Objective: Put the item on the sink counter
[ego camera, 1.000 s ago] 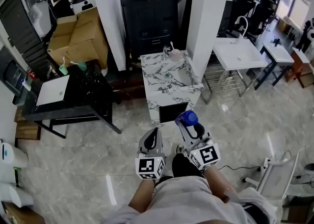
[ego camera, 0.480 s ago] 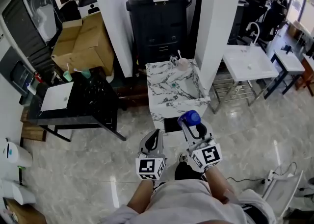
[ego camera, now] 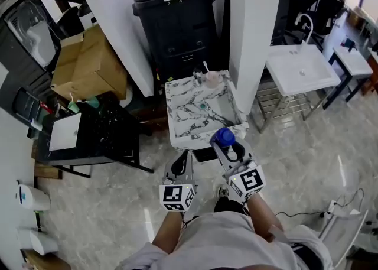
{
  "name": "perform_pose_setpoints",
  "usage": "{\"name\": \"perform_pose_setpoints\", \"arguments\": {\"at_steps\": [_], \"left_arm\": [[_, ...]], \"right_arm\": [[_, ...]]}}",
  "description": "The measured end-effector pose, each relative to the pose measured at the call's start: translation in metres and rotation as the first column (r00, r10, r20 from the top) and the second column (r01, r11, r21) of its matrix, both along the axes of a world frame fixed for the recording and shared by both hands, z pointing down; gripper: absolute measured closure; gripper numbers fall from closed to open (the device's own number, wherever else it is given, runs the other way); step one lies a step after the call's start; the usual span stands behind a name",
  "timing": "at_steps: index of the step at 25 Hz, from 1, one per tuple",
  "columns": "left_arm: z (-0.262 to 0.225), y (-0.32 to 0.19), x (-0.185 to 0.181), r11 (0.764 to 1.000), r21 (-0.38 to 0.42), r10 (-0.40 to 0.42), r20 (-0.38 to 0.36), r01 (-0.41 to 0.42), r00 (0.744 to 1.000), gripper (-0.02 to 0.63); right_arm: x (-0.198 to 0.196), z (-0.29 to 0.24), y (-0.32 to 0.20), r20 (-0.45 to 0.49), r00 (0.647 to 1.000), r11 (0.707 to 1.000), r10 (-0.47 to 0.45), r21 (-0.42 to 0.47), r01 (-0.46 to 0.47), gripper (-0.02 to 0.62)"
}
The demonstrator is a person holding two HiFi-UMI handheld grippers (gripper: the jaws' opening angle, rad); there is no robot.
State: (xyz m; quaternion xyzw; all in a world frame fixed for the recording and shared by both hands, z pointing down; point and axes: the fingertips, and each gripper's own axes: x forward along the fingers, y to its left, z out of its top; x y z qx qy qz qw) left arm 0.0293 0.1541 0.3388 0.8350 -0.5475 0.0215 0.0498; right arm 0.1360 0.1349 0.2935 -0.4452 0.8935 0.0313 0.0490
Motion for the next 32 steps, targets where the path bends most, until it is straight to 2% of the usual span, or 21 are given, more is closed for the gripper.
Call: {"name": "perform_pose_setpoints", "arguments": {"at_steps": [6, 14, 24, 32], "left_arm": [[-0.002, -0.042, 0.031, 0.999, -0.029, 0.027, 0.025, -0.026, 0.999, 0.597], [0.013, -0.07, 0.035, 0.998, -0.061, -0.017, 0.03, 0.019, 0.999, 0.597], [0.027, -0.086, 0.01, 0.992, -0.086, -0.095, 0.015, 0.096, 0.995, 0.597], [0.037, -0.12, -0.005, 0.991, -0.101, -0.083, 0.0, 0.083, 0.997, 0.597]], "right_arm": [[0.022, 0.0, -0.039, 0.016, 0.999, 0.999, -0.037, -0.009, 0.037, 0.451], [0.031, 0.009, -0.079, 0.016, 0.998, 0.998, -0.058, -0.026, 0.058, 0.451], [0.011, 0.029, -0.108, 0.011, 0.991, 0.988, -0.137, -0.068, 0.137, 0.451], [-0.016, 0.033, -0.138, -0.026, 0.978, 0.977, -0.207, -0.066, 0.205, 0.451]]}}
